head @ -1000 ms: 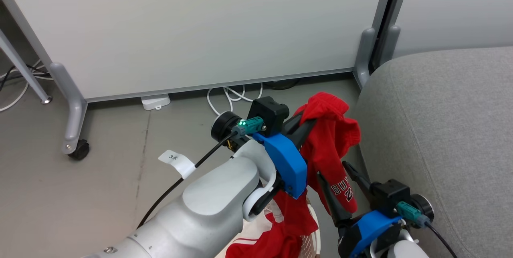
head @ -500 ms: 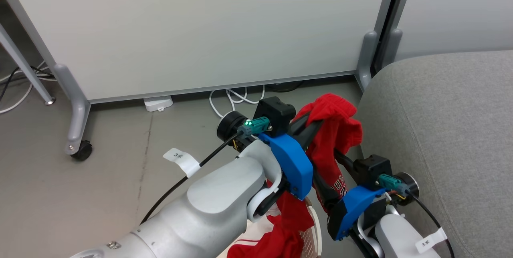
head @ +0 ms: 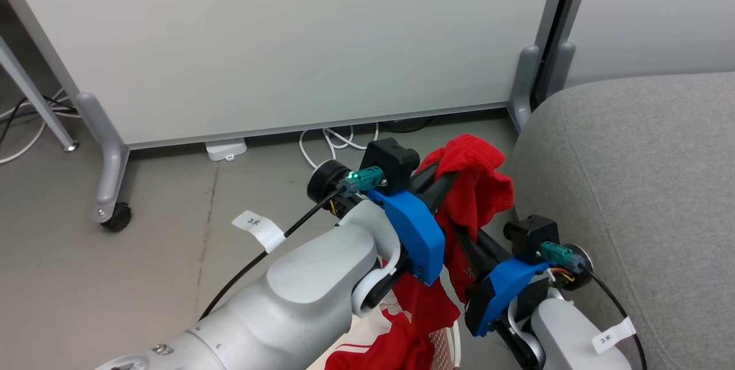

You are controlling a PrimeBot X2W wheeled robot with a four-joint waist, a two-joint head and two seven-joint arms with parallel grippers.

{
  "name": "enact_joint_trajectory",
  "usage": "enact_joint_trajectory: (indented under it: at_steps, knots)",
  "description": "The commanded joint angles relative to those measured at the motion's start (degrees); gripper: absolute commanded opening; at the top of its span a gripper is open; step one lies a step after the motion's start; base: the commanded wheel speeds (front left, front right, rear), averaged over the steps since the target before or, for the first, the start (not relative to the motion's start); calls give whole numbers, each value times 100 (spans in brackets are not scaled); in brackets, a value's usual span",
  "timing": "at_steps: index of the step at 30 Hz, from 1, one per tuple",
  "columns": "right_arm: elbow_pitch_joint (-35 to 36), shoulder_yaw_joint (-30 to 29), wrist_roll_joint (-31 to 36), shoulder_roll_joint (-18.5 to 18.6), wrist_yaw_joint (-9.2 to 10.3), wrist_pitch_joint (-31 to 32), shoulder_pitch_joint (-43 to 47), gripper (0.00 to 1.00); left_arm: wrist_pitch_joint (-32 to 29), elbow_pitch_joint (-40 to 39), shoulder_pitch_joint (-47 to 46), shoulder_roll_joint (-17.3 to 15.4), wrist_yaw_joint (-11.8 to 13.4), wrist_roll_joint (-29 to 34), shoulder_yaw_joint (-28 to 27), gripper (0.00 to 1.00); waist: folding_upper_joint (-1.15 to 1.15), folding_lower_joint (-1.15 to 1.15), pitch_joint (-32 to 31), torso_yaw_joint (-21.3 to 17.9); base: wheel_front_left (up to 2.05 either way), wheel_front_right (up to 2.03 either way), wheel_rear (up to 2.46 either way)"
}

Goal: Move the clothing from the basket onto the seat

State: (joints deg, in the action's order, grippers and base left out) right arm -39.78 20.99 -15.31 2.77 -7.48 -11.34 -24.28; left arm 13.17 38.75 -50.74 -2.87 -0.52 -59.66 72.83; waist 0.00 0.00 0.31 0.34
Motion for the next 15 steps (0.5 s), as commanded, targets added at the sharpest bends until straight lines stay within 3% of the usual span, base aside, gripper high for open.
enact_joint_trajectory:
  at_steps: [1,13,14,15]
  knots:
    - [-55,25,-50,21,-3,-56,-117,0,30,27,-101,-3,18,-36,6,0,0,0,0,-9,0,0,0]
    - [-286,144,-121,20,-3,-194,-260,0,48,112,-101,-3,42,-116,45,0,0,0,19,-23,0,0,0]
    - [-299,148,-128,20,-3,-201,-271,0,37,115,-99,-3,44,-126,46,12,0,0,20,-22,0,0,0]
    - [-309,152,-134,20,-3,-203,-274,0,29,119,-97,-3,39,-134,49,32,0,0,21,-21,0,0,0]
